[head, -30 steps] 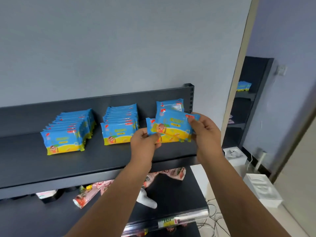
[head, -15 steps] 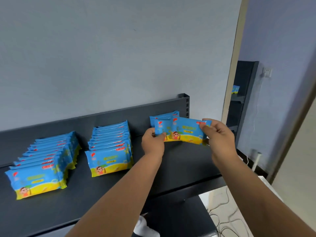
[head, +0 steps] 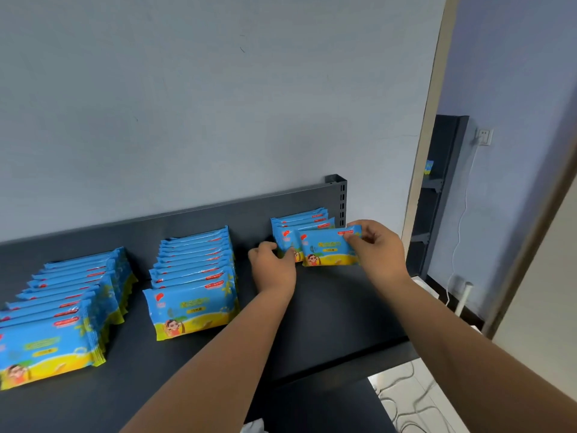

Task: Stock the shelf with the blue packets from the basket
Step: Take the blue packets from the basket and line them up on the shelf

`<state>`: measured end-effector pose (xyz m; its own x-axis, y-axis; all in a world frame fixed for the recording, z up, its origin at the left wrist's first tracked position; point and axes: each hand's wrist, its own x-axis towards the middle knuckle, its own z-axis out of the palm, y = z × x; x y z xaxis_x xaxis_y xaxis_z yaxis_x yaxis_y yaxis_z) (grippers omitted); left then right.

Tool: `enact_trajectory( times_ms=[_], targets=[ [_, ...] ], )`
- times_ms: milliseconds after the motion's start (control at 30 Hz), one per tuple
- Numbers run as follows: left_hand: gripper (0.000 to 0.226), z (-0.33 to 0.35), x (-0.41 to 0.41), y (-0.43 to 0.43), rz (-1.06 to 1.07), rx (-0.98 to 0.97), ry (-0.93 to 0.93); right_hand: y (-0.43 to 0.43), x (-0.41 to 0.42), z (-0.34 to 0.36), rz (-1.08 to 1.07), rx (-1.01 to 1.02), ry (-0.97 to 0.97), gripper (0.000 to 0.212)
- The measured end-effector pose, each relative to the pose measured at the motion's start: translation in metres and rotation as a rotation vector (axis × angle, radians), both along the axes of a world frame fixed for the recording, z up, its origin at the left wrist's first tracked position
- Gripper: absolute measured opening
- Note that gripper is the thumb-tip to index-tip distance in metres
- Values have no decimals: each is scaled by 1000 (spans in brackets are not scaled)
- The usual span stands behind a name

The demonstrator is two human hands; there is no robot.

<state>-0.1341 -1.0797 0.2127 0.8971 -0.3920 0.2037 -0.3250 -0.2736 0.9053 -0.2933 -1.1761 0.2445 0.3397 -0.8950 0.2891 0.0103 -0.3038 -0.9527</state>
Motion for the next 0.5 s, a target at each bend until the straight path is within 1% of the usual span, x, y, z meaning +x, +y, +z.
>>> enact_trajectory(
  times_ms=[200, 267, 367, 433, 500],
  targets=[
    [21, -3, 2, -1, -2, -8, -26, -3, 21, -2, 9, -109, 113, 13],
    [24, -2, 1, 0, -6, -59, 7, -6, 28, -4, -8, -142, 192, 15],
    [34, -2, 1, 2, -44, -150, 43, -14, 39, -9, -54, -256, 315, 27],
    [34, -3, 2, 2, -63, -145, 35, -20, 44, -12, -98, -317, 393, 32],
    [29, -3, 2, 2, -66, -135, 24, -23, 48, -12, -138, -332, 451, 35]
  ],
)
